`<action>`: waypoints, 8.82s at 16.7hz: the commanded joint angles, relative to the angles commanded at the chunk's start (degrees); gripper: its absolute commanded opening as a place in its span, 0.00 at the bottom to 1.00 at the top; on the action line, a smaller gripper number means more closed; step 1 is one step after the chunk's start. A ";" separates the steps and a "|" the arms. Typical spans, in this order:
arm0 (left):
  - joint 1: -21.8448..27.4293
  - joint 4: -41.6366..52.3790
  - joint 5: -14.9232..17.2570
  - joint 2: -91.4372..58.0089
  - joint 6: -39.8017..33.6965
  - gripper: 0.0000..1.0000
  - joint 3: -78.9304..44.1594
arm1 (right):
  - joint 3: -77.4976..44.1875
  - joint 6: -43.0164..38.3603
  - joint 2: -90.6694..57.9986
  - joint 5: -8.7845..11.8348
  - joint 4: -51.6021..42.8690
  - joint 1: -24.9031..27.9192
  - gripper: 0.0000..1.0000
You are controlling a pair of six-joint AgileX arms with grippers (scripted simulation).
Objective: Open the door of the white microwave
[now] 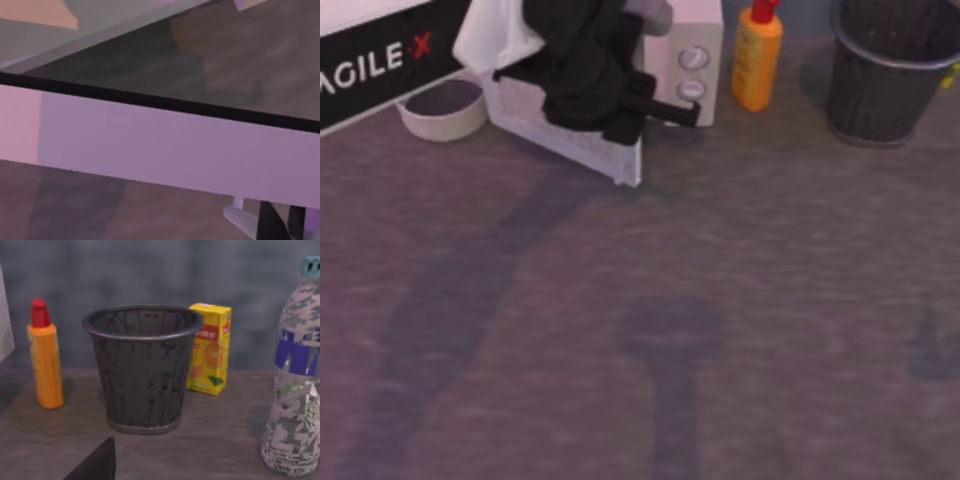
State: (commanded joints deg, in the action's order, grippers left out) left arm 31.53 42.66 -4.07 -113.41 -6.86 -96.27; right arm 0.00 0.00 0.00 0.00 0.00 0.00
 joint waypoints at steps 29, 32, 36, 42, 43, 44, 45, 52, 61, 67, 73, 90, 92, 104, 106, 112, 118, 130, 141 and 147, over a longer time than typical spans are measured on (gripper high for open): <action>-2.11 -2.01 4.40 4.62 7.57 0.00 6.38 | 0.00 0.00 0.00 0.00 0.00 0.00 1.00; -2.11 -2.01 4.40 4.62 7.57 0.00 6.38 | 0.00 0.00 0.00 0.00 0.00 0.00 1.00; -2.11 -2.01 4.40 4.62 7.57 0.00 6.38 | 0.00 0.00 0.00 0.00 0.00 0.00 1.00; -2.11 -2.05 5.21 4.82 8.21 0.00 7.11 | 0.00 0.00 0.00 0.00 0.00 0.00 1.00; -2.49 -2.13 5.75 5.31 9.28 0.00 7.73 | 0.00 0.00 0.00 0.00 0.00 0.00 1.00; -2.96 -2.26 6.42 5.96 10.62 0.00 8.45 | 0.00 0.00 0.00 0.00 0.00 0.00 1.00; -3.47 -2.43 7.18 6.70 12.08 0.00 9.21 | 0.00 0.00 0.00 0.00 0.00 0.00 1.00; -4.88 -2.73 9.29 8.57 15.99 0.00 11.48 | 0.00 0.00 0.00 0.00 0.00 0.00 1.00; -4.88 -2.73 9.29 8.57 15.99 0.00 11.48 | 0.00 0.00 0.00 0.00 0.00 0.00 1.00; -4.88 -2.73 9.29 8.57 15.99 0.00 11.48 | 0.00 0.00 0.00 0.00 0.00 0.00 1.00; -4.88 -2.73 9.29 8.57 15.99 0.00 11.48 | 0.00 0.00 0.00 0.00 0.00 0.00 1.00; -8.37 -1.98 14.56 11.63 25.43 0.00 15.11 | 0.00 0.00 0.00 0.00 0.00 0.00 1.00; -8.37 -1.98 14.56 11.63 25.43 0.00 15.11 | 0.00 0.00 0.00 0.00 0.00 0.00 1.00; -8.37 -1.98 14.56 11.63 25.43 0.00 15.11 | 0.00 0.00 0.00 0.00 0.00 0.00 1.00; -8.37 -1.98 14.56 11.63 25.43 0.00 15.11 | 0.00 0.00 0.00 0.00 0.00 0.00 1.00; -8.94 -1.45 15.75 11.74 27.28 0.00 15.61 | 0.00 0.00 0.00 0.00 0.00 0.00 1.00; -12.37 0.29 19.78 13.45 35.68 0.00 16.94 | 0.00 0.00 0.00 0.00 0.00 0.00 1.00; -12.54 0.41 19.97 13.51 36.06 0.00 17.05 | 0.00 0.00 0.00 0.00 0.00 0.00 1.00; -12.54 0.41 19.97 13.51 36.06 0.00 17.05 | 0.00 0.00 0.00 0.00 0.00 0.00 1.00; -13.14 1.21 20.94 13.31 38.09 0.00 17.14 | 0.00 0.00 0.00 0.00 0.00 0.00 1.00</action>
State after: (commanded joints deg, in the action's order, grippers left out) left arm 18.39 43.87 16.87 -100.10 31.23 -79.12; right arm 0.00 0.00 0.00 0.00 0.00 0.00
